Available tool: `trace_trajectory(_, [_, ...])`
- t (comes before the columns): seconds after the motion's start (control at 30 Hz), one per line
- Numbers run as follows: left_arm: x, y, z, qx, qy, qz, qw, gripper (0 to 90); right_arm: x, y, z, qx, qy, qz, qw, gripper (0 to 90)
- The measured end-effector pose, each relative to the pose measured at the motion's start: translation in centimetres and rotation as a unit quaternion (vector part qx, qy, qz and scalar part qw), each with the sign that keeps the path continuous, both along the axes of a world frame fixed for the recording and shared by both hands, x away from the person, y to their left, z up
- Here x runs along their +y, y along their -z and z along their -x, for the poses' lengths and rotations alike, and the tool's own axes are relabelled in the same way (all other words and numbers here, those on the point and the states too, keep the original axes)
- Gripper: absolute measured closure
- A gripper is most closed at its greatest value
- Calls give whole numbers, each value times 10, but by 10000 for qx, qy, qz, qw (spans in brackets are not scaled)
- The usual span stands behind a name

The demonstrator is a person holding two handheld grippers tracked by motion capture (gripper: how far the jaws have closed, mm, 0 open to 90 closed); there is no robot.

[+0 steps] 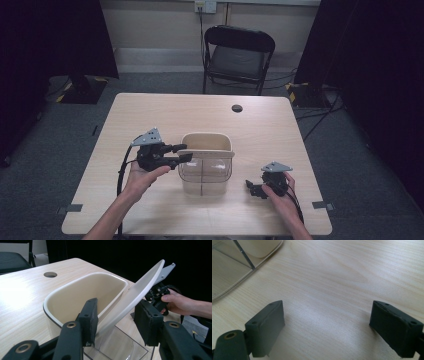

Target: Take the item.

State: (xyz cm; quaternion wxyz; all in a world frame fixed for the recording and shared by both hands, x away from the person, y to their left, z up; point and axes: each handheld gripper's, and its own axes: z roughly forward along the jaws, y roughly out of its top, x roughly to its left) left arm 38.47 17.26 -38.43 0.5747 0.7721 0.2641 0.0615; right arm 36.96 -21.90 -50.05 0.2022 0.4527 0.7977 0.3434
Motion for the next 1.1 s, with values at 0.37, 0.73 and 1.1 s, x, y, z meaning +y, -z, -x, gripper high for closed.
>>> trace_trajectory(0.37, [0, 0, 0, -5, 0, 5, 10000, 542, 0, 0, 0, 4, 0, -3, 10000, 116])
trace_trajectory(0.73, [0, 0, 0, 22, -9, -7, 10000, 542, 0, 0, 0, 2, -1, -3, 10000, 116])
trace_trajectory(1.1, [0, -1, 0, 24, -21, -18, 10000, 542, 0, 0, 0, -1, -3, -1, 10000, 116])
